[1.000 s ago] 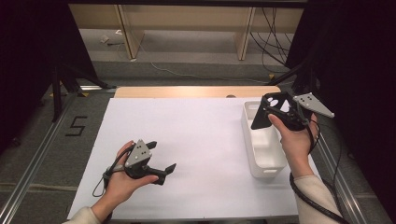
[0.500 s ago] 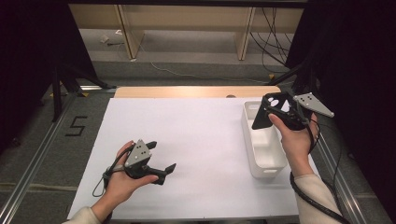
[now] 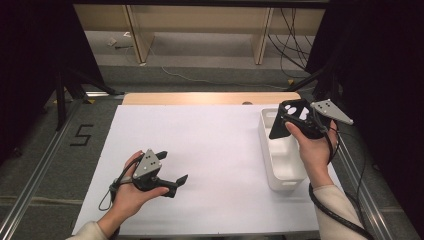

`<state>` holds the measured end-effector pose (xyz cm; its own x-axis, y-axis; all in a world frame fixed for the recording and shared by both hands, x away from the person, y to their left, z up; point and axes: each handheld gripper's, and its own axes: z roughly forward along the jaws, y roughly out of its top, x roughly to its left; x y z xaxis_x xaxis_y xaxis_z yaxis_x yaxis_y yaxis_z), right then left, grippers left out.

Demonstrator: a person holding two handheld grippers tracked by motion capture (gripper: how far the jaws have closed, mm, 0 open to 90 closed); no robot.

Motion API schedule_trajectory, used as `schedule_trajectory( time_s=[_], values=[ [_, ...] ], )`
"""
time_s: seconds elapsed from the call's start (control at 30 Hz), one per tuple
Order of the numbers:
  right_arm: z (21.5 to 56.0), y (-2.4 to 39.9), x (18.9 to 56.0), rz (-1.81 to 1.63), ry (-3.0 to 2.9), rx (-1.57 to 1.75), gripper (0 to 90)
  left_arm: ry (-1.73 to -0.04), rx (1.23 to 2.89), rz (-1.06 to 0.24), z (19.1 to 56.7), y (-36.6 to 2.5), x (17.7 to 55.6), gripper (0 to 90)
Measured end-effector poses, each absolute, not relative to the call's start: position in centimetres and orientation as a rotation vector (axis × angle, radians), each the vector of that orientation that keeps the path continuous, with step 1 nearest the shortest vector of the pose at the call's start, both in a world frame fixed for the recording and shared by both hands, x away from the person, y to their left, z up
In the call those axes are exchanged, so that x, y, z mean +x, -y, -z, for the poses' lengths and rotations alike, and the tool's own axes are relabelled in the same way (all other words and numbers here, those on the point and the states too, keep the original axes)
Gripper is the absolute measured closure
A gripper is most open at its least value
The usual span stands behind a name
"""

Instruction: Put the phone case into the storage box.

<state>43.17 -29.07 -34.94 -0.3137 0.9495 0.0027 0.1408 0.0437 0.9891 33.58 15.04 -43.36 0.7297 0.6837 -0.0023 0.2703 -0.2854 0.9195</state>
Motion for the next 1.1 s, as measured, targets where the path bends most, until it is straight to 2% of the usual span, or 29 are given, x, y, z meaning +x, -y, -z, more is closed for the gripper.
schedule_trajectory(
  time_s=[1.1],
  values=[
    [35.2, 29.0, 44.3, -1.341, -1.565, 1.145, 16.0, -0.745, 1.865, -0.482, 43.4, -15.0, 33.6, 0.0]
  ],
)
